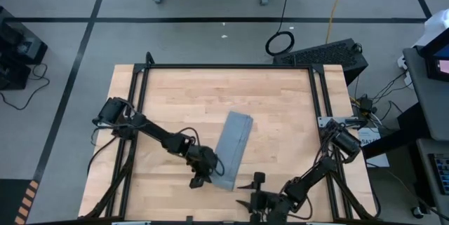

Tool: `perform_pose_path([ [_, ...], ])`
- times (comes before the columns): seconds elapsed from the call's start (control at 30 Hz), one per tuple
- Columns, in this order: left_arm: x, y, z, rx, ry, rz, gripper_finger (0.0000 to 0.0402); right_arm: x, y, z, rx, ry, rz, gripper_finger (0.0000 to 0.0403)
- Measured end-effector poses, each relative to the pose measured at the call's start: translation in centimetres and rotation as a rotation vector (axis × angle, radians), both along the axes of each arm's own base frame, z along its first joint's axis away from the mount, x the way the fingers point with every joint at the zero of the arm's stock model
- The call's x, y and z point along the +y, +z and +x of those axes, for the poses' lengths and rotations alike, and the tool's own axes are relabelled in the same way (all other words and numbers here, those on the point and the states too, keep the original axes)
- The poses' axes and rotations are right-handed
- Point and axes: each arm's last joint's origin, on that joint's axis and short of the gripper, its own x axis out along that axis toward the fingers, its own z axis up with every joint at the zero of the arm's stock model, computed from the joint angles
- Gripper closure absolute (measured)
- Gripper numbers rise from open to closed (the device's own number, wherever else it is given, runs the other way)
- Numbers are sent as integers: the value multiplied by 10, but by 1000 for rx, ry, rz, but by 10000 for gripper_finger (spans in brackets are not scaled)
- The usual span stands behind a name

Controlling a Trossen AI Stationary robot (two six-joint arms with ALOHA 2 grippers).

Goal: Roll towel
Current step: Roll the gray towel on the table

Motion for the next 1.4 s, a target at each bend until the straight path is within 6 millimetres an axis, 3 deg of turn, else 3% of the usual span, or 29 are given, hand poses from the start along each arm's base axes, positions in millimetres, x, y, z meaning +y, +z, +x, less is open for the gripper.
perform_pose_path([
  [0.13, 9, 1, 3, 26, 37, -40, 382, 5, 2, 9, -110, 13, -77, 186],
  [0.43, 13, 1, 5, 31, 45, -53, 381, -24, -22, 38, -83, -23, -60, 186],
  [0.83, 15, 1, 6, -36, 36, 26, 376, -36, -35, 39, 22, -97, 67, 186],
  [0.93, 15, 1, 7, -64, 36, 67, 350, -38, -38, 37, 43, -127, 99, 186],
  [1.13, 15, 6, 6, -103, 6, 92, 260, -39, -40, 35, 56, -171, 154, 201],
  [1.4, 17, 55, -12, -211, -34, 207, 173, -40, -41, 34, 47, -195, 188, 270],
])
